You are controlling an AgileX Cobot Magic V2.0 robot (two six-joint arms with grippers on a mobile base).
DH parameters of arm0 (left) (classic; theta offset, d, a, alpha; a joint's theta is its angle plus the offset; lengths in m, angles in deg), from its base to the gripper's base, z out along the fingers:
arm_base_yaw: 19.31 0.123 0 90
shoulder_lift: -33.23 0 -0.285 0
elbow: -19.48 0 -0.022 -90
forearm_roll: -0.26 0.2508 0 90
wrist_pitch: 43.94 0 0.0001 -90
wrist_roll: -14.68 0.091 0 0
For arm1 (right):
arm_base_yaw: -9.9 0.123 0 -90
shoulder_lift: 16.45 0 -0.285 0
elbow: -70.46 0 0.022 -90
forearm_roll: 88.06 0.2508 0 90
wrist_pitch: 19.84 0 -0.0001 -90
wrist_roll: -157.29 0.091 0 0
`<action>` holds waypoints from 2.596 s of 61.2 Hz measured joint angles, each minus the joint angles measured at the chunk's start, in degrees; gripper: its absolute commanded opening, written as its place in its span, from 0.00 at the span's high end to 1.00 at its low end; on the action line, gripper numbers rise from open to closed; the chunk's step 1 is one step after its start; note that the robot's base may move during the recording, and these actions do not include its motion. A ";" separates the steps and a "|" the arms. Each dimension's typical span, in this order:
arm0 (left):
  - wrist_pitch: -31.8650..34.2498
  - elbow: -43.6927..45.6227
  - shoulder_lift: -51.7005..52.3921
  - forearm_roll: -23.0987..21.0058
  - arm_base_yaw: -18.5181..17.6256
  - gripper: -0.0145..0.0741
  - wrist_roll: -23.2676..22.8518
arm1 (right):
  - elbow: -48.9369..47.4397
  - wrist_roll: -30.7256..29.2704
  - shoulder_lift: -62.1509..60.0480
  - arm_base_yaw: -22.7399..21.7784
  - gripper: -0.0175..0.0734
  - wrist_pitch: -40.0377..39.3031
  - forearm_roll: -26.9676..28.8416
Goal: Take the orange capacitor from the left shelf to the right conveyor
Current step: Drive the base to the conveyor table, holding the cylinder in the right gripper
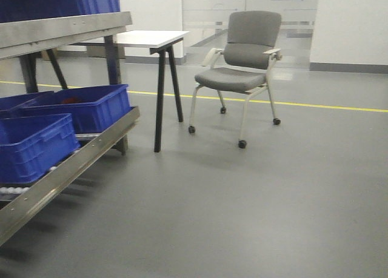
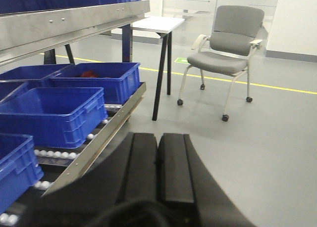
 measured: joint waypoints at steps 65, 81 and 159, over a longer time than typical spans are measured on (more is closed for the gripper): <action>0.00 0.00 0.00 0.00 0.00 0.98 0.00 | 0.00 0.00 0.00 0.00 0.75 0.00 0.00; 0.00 0.00 0.00 0.00 0.00 0.98 0.00 | 0.00 0.00 0.00 0.00 0.75 0.00 0.00; 0.00 0.00 0.00 0.00 0.00 0.98 0.00 | 0.00 0.00 0.00 0.00 0.75 0.00 0.00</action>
